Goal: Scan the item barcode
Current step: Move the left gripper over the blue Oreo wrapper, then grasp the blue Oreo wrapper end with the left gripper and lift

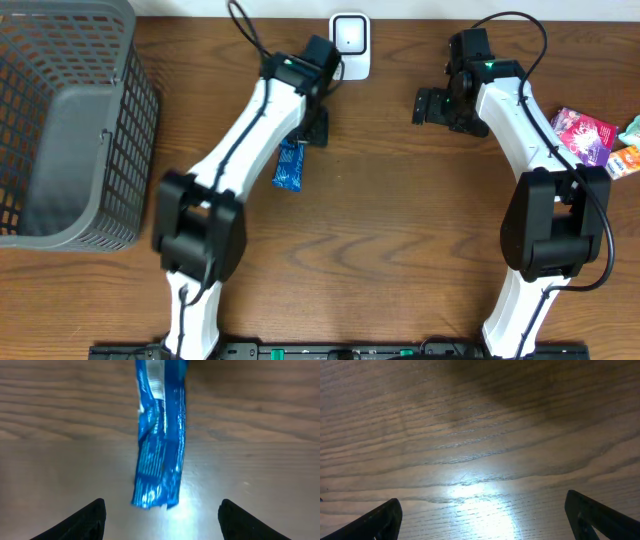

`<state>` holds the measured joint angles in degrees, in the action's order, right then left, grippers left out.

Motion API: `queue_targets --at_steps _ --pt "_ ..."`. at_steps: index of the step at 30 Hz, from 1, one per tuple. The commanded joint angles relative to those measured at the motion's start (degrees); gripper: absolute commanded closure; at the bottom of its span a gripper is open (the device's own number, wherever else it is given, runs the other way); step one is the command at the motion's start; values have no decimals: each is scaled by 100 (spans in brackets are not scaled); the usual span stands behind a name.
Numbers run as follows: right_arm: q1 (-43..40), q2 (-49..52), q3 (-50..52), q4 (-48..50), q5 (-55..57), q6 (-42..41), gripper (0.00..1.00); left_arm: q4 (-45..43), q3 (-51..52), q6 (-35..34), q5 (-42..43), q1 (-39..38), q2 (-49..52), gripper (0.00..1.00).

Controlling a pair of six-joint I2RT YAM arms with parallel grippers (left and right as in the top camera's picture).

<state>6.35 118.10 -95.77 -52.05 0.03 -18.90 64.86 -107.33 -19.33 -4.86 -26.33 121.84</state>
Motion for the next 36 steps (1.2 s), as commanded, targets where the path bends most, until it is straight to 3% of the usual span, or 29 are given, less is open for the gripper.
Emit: queue_targets --at_steps 1,15,18,20,26,36 --pt "55 -81 31 -2 76 -79 1 -66 31 153 -7 -2 369 28" --pt "61 -81 31 -2 76 -79 1 -756 31 662 -87 -302 699 28" --pt "61 -81 31 -4 74 -79 1 -848 31 544 -212 -299 765 33" --pt "61 -81 31 -2 74 -79 1 -841 31 192 -721 -299 815 37" --pt "59 -81 31 -2 76 -79 1 -868 42 98 -743 -302 831 43" --pt "98 -81 31 -2 74 -79 1 -883 138 101 -782 -302 1281 43"
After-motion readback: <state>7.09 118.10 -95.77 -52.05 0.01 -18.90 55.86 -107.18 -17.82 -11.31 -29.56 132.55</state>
